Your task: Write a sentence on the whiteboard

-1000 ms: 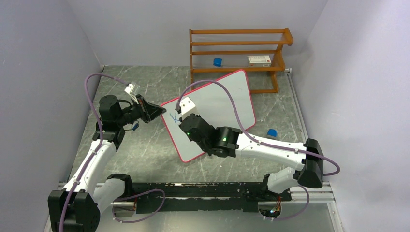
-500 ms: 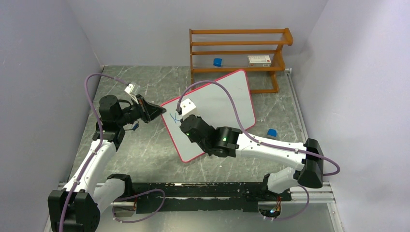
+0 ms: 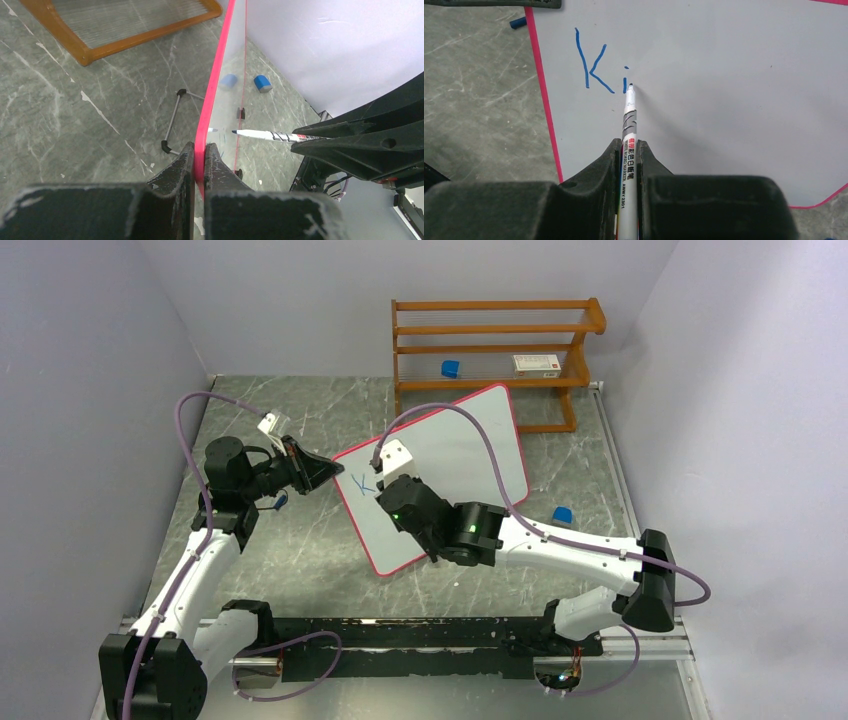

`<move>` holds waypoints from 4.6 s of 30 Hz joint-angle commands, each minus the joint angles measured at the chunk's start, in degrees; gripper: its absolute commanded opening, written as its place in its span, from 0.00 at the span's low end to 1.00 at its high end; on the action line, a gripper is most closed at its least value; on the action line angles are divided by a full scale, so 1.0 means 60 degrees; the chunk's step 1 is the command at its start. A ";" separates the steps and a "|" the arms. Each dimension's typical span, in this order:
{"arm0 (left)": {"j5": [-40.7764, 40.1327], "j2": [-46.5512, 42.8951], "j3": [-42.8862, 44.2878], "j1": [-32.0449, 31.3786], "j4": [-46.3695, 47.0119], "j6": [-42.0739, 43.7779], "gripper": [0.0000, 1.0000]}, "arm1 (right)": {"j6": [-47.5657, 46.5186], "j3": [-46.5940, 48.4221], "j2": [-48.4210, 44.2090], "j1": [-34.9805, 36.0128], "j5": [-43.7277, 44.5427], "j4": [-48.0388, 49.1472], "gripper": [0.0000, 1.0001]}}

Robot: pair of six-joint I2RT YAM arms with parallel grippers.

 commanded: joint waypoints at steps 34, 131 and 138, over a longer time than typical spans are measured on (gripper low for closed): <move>-0.0142 0.0127 -0.0006 0.0012 -0.0277 0.0472 0.05 | -0.0019 0.0094 0.0306 -0.0217 0.0103 -0.0113 0.00; -0.0163 0.0150 -0.0009 0.0012 -0.0284 0.0471 0.05 | 0.0040 -0.0606 -0.0687 -0.0501 0.0749 0.0321 0.00; -0.0129 0.0200 -0.0006 0.0012 -0.0286 0.0472 0.05 | 0.0027 -0.0773 -0.0765 -0.0750 0.0495 0.0656 0.00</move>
